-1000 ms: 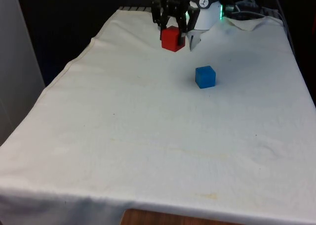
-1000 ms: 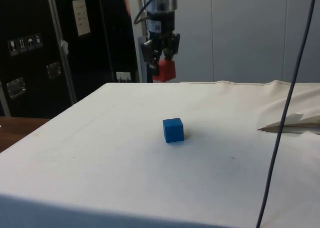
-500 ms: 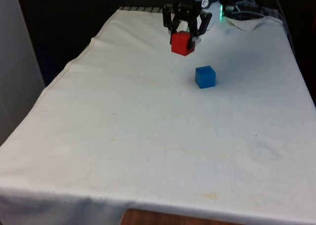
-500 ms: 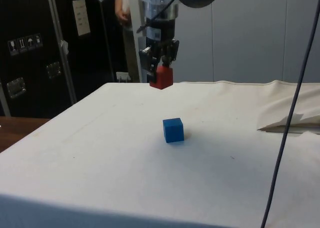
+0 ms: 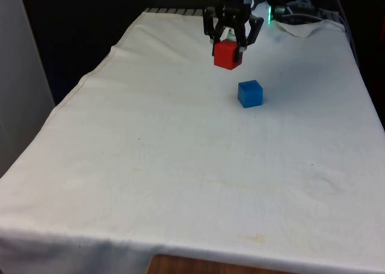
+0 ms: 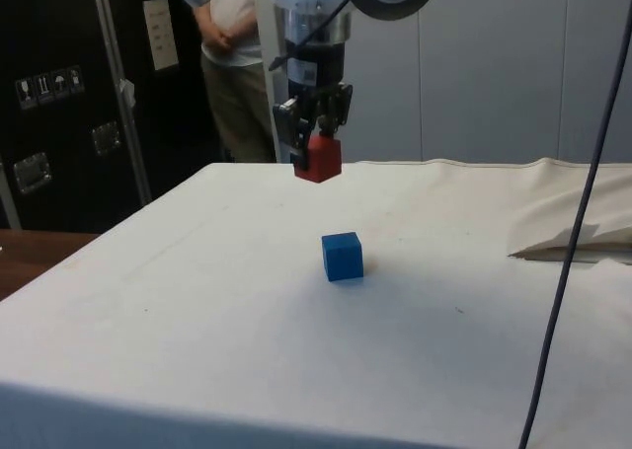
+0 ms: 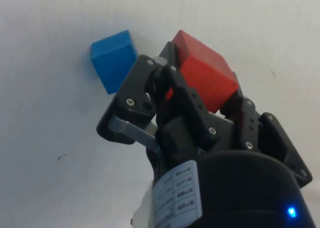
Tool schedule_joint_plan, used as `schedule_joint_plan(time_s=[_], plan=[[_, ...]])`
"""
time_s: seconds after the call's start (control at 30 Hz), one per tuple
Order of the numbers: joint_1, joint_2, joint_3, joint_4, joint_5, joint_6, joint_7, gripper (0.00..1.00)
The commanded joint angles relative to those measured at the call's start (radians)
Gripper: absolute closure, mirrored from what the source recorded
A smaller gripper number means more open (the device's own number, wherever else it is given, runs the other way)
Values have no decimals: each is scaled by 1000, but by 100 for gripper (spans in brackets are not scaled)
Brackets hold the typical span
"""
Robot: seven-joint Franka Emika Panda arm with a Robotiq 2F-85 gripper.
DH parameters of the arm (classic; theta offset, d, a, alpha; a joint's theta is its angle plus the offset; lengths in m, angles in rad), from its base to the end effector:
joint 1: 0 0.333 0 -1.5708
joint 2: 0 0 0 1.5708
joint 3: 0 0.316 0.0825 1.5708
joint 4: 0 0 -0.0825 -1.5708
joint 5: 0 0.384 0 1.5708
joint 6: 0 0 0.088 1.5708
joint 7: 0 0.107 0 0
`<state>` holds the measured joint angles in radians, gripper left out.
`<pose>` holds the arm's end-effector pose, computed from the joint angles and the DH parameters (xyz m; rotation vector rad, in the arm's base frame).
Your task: Stack the two cubes.
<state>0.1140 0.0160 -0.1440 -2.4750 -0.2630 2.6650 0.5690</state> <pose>0.4902 -0.0072 0.3014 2.9810 -0.5660 0.3113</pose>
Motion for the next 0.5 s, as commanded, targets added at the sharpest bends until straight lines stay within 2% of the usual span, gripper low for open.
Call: schedule_joint_plan(time_s=[0.0,0.13,0.3,0.37,0.47], plan=[[3,0,4,-5,-2,9,13,96],[0,0,17,-6,0,0,16,96],[3,-5,40,-24,-5,10,46,96],[0,-1,41,-19,0,2,36,96],[2,-7,56,-40,-3,15,58,96]])
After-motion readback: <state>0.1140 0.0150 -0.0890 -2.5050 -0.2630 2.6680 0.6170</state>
